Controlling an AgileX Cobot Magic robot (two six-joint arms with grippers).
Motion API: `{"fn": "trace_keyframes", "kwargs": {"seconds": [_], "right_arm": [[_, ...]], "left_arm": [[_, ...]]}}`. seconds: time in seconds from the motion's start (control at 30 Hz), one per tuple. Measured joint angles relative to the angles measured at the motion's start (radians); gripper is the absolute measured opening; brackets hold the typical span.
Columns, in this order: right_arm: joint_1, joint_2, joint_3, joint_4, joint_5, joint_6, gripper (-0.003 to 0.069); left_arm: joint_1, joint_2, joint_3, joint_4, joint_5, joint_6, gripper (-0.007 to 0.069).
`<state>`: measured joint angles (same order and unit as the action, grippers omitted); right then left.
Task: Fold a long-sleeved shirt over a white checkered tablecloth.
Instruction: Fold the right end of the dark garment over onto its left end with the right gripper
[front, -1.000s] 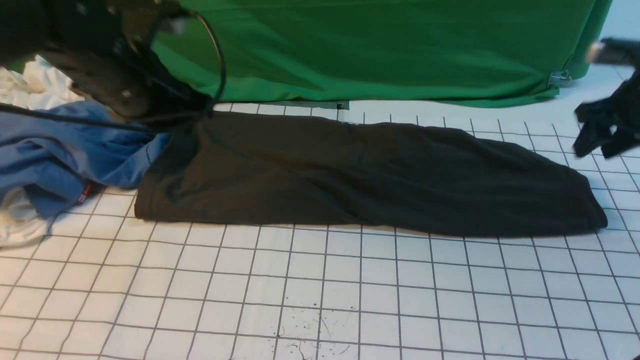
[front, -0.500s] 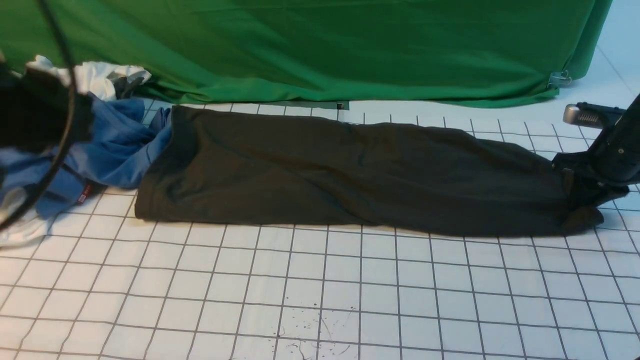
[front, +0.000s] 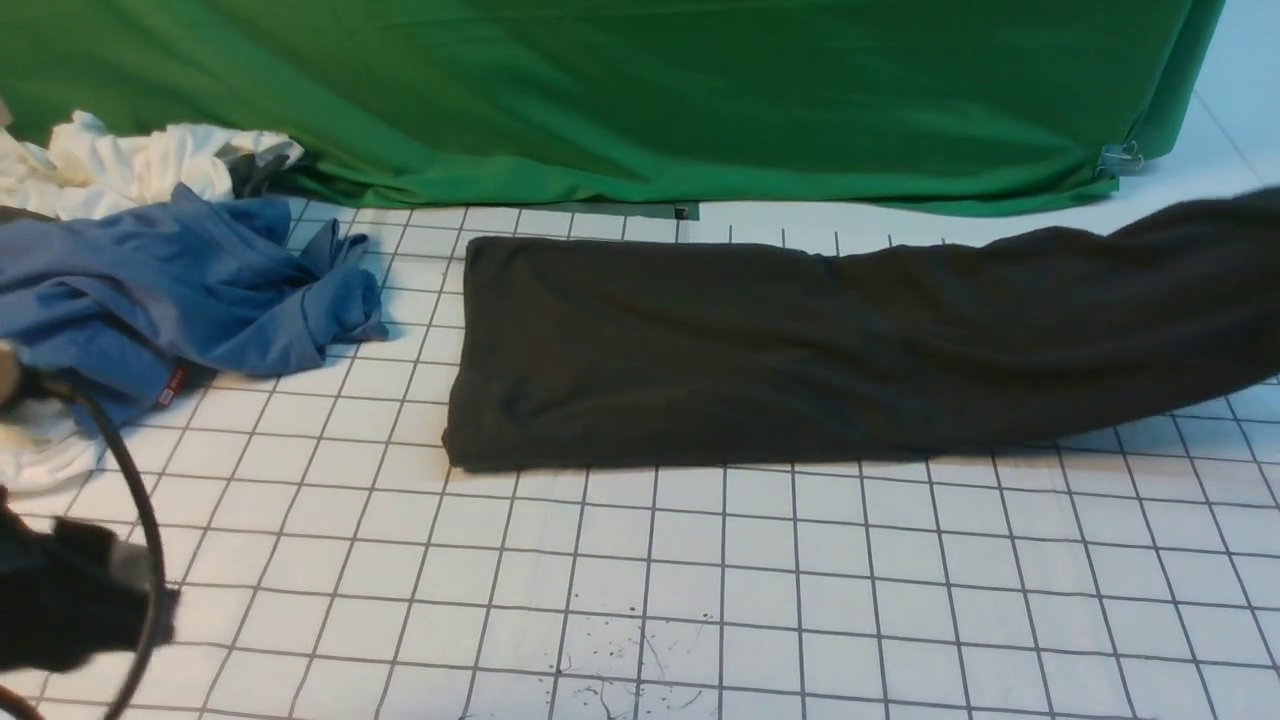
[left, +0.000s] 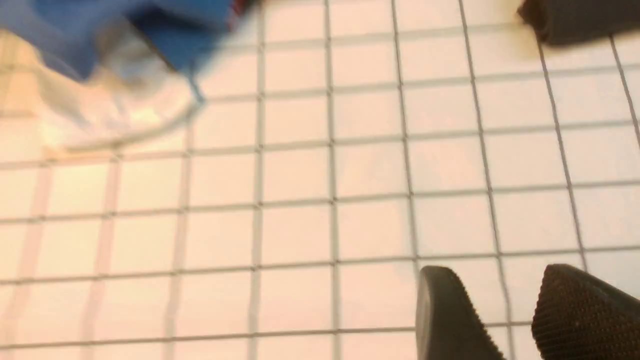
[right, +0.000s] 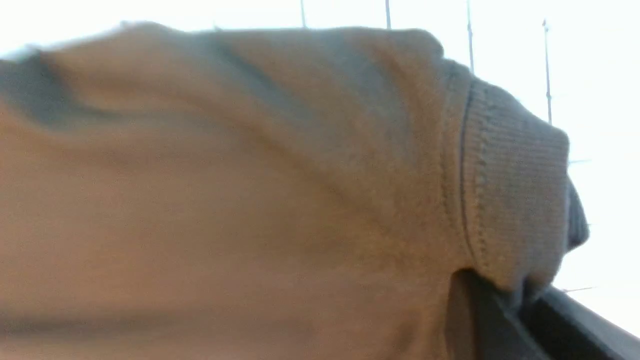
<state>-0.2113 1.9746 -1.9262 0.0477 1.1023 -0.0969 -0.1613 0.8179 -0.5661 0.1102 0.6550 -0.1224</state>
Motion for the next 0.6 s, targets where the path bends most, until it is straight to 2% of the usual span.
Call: {"fn": "trace_keyframes", "kwargs": {"seconds": [0.07,0.17,0.27,0.5,0.6], "right_arm": [[0.066,-0.044,-0.001,0.116,-0.03,-0.006,0.008],[0.214,-0.057,-0.001,0.307,-0.114,-0.025,0.008],[0.389,-0.032,-0.001,0.422,-0.214,-0.04,0.008],[0.716,0.107,-0.001,0.47,-0.493,-0.054,0.008],[0.771,0.172,-0.001,0.471,-0.571,-0.055,0.008]], "left_arm": [[0.0,0.002,0.027,-0.039,-0.052,-0.002,0.0214],[0.0,0.002,0.028,-0.053,-0.095,-0.007,0.0214],[0.0,0.002,0.028,-0.059,-0.136,-0.01,0.0214],[0.0,0.002,0.03,-0.07,-0.174,-0.01,0.0214],[0.0,0.002,0.03,-0.071,-0.175,-0.01,0.0209]]}}
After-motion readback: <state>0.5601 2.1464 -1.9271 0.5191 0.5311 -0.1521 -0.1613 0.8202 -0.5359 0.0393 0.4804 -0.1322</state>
